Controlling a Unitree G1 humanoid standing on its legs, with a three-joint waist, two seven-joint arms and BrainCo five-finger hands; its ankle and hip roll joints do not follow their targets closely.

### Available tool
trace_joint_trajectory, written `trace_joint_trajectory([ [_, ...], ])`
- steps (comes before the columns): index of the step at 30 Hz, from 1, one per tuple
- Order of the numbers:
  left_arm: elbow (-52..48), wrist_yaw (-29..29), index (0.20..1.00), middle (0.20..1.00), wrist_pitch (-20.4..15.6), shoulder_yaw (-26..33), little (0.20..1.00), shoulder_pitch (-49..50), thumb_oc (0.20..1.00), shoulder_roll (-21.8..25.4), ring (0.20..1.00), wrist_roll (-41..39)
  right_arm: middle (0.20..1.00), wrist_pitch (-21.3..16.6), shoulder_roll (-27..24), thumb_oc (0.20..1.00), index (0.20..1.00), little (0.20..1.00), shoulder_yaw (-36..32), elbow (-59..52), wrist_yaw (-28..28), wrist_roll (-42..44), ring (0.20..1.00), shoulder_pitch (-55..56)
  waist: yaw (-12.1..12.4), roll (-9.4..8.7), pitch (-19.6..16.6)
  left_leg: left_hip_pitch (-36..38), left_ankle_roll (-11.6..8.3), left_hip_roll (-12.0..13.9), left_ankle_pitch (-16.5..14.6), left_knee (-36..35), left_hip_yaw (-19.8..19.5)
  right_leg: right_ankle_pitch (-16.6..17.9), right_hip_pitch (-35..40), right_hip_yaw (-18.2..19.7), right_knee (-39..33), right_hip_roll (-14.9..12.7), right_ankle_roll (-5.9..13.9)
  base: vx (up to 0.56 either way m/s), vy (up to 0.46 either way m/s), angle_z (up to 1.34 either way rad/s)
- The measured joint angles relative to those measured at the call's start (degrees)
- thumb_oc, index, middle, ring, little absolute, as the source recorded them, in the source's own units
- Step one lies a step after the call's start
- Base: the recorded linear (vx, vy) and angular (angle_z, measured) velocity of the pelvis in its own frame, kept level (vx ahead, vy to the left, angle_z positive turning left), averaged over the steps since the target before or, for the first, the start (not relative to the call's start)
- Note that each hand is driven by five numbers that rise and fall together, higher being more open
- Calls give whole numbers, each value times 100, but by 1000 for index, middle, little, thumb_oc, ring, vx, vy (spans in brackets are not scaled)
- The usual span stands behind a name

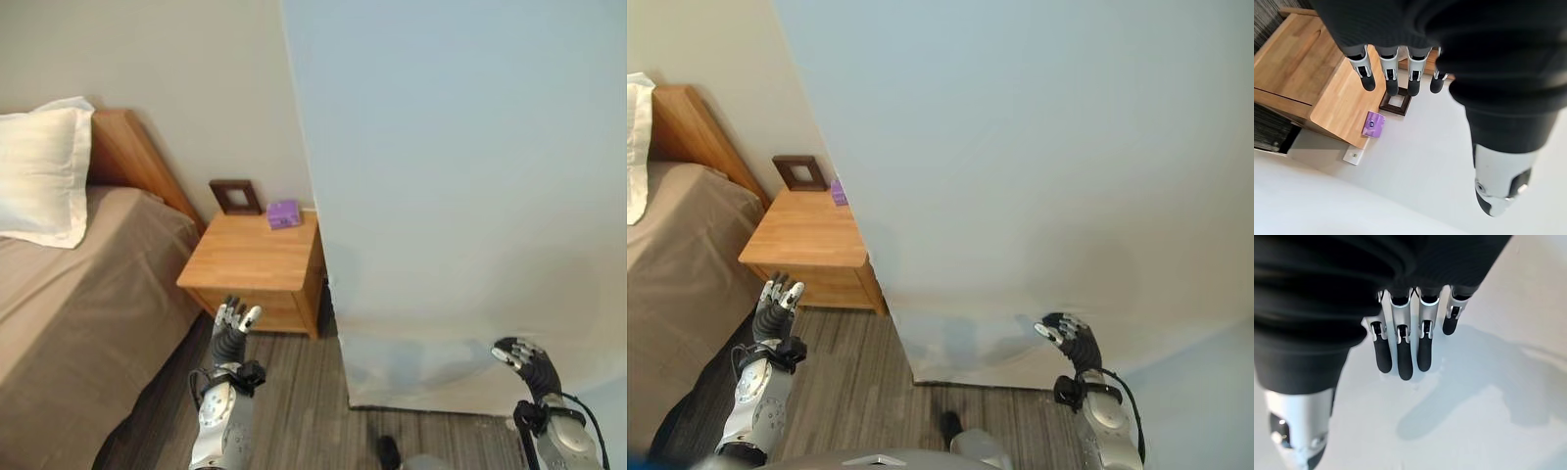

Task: Making the bed.

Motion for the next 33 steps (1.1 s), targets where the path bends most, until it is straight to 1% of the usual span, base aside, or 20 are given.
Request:
trace_joint_trajectory([
  [3, 176, -5, 1000, 1000, -2, -99, 1000, -391, 1000, -25, 1000, 0, 1000, -15, 1, 1000, 1000, 1000, 150, 9, -4, -2, 1000, 71, -52, -143, 108, -435, -48, -72, 2, 422, -634, -829, -317, 911, 1328, 218, 17, -130, -222, 98],
  [6, 151, 5, 1000, 1000, -27, 80, 1000, -410, 1000, -52, 1000, -3, 1000, 82, -20, 1000, 1000, 1000, 297, 15, -39, -8, 1000, 227, -1, -227, 286, -615, -203, -126, 60, 730, -1650, -1153, -22, 827, 1636, 325, -106, -178, -186, 125],
  [7, 85, 29, 1000, 1000, -47, 99, 1000, -393, 1000, -61, 1000, -8, 1000, 94, -112, 1000, 1000, 1000, 450, -11, 6, -17, 1000, 328, 22, -326, 350, -650, -188, -248, 64, 906, -1963, -1313, 121, 652, 1551, 249, -271, -523, -317, 139],
  [8, 43, -11, 1000, 1000, -103, 208, 1000, -162, 1000, -24, 1000, -7, 1000, 112, -262, 1000, 1000, 1000, 692, -78, 65, -16, 1000, 364, 407, -208, 384, -849, -282, -68, 183, 635, -2166, -1435, -83, 545, 1852, 566, -497, -438, -284, 132],
  [10, 133, -4, 1000, 1000, -102, 321, 1000, -51, 1000, -30, 1000, -16, 1000, 136, -440, 1000, 1000, 1000, 919, -174, 232, -19, 1000, 321, 445, -144, 401, -1169, -382, -14, 405, 361, -2732, -1240, -316, 453, 1784, 776, -653, -498, -215, 129],
  [11, 195, 6, 1000, 1000, -82, 373, 1000, -20, 1000, -37, 1000, -62, 1000, 158, -436, 1000, 1000, 1000, 971, -238, 281, -57, 1000, 282, 518, -251, 456, -1209, -268, -86, 338, 344, -2696, -1069, -394, 373, 1759, 712, -702, -429, -143, 130],
  [12, 180, 31, 1000, 1000, -93, 339, 1000, 183, 1000, 32, 1000, -240, 1000, 163, -494, 1000, 1000, 1000, 1098, -281, 334, -194, 1000, 153, 618, -310, 490, -1391, 58, -24, 32, 395, -2410, -986, -540, 181, 1869, 667, -921, -282, -63, 109],
  [13, 259, 49, 1000, 1000, -75, 430, 1000, 251, 1000, 50, 1000, -351, 1000, 176, -480, 1000, 1000, 1000, 1115, -309, 393, -236, 1000, 40, 620, -459, 559, -1503, -63, -3, -36, 664, -1967, -1013, -578, 31, 1772, 462, -831, -249, -51, 122],
  [16, 407, 58, 1000, 1000, -38, 399, 1000, 376, 1000, 169, 1000, -450, 1000, 172, -374, 1000, 1000, 1000, 1014, -535, 393, -220, 1000, -127, 730, -835, 485, -1650, -225, -223, -154, 2021, -940, -430, -481, -438, 1155, -153, -1079, -325, -27, 91],
  [17, 430, 17, 1000, 1000, 3, 264, 1000, 362, 1000, 260, 1000, -438, 1000, 145, -164, 1000, 1000, 1000, 682, -784, 381, -206, 1000, 10, 577, -910, 430, -1623, -365, -199, -276, 2725, -386, -73, -146, -836, 385, -453, -1002, -101, 34, 155],
  [18, 412, -28, 1000, 1000, -10, 233, 1000, 371, 1000, 260, 1000, -438, 1000, 104, -89, 1000, 1000, 1000, 574, -889, 376, -174, 1000, 85, 471, -935, 343, -1291, -375, -210, -314, 2753, -215, -81, 35, -923, -33, -555, -863, -145, 100, 162],
  [19, 408, -43, 1000, 1000, -10, 193, 1000, 373, 1000, 229, 1000, -439, 1000, 50, -96, 1000, 1000, 1000, 529, -887, 371, -174, 1000, 103, 457, -868, 254, -752, -367, -176, -446, 2290, -250, -21, -41, -925, -81, -552, -720, -91, 90, 116],
  [21, 452, -42, 1000, 1000, 40, 20, 1000, 297, 1000, 183, 1000, -427, 1000, 44, -143, 1000, 1000, 1000, 384, -840, 342, -194, 1000, 66, 293, -484, 87, 187, -314, -15, -482, 763, -385, 246, -137, -1196, -186, -455, -328, -65, 82, 116],
  [22, 425, -37, 1000, 1000, 41, -79, 1000, 216, 1000, 137, 1000, -411, 1000, 46, -274, 1000, 1000, 1000, 322, -833, 321, -198, 1000, 57, 175, -284, -6, 428, -37, -13, -666, 227, -478, 330, -342, -1307, -196, -351, -109, -39, 98, 101],
  [23, 371, 13, 1000, 1000, 41, -75, 1000, 131, 1000, 120, 1000, -399, 1000, 92, -218, 1000, 1000, 1000, 376, -552, 248, -221, 1000, -300, 390, 145, 10, 228, 160, 255, -226, -152, -215, -538, -955, -1456, 1799, -282, -227, 29, 179, 18],
  [24, 340, 38, 1000, 1000, 38, 99, 1000, 317, 1000, 279, 1000, -400, 1000, 87, -187, 1000, 1000, 1000, 403, -525, 233, -218, 1000, -246, 437, -124, -193, 210, 16, -232, -114, 9, -105, -1674, -134, -1360, 1831, -812, -108, 59, 233, -24],
  [25, 318, 40, 1000, 1000, 28, 105, 1000, 410, 1000, 291, 1000, -398, 1000, 94, -183, 1000, 1000, 1000, 439, -496, 235, -217, 1000, -204, 412, -120, -201, 138, 19, -217, -79, 124, -185, -1545, -38, -1296, 1593, -759, -113, 68, 261, -45],
  [26, 373, -18, 1000, 1000, 57, -225, 1000, 420, 1000, 332, 1000, -375, 1000, 177, -85, 1000, 1000, 1000, 386, -514, 379, -106, 1000, 310, 165, -89, -328, -13, 147, -502, 229, -129, -688, -1174, 397, -813, 729, -1086, 420, 39, 148, -15],
  [32, 384, -27, 1000, 1000, 62, -55, 1000, 409, 1000, 164, 1000, -443, 1000, 123, 43, 1000, 1000, 1000, 148, -225, 97, 522, 1000, 35, 166, -270, -92, -373, -151, -322, 153, 218, -498, -1304, 28, -856, 1250, -754, 68, -39, -3, 1],
  [33, 383, -47, 1000, 1000, 67, -60, 1000, 493, 1000, 109, 1000, -443, 1000, 103, 132, 1000, 1000, 1000, 48, -209, 23, 569, 1000, 67, 177, -231, -100, -338, -113, -150, 99, 75, -180, -1286, 81, -867, 1199, -653, 57, 10, 35, 8],
])
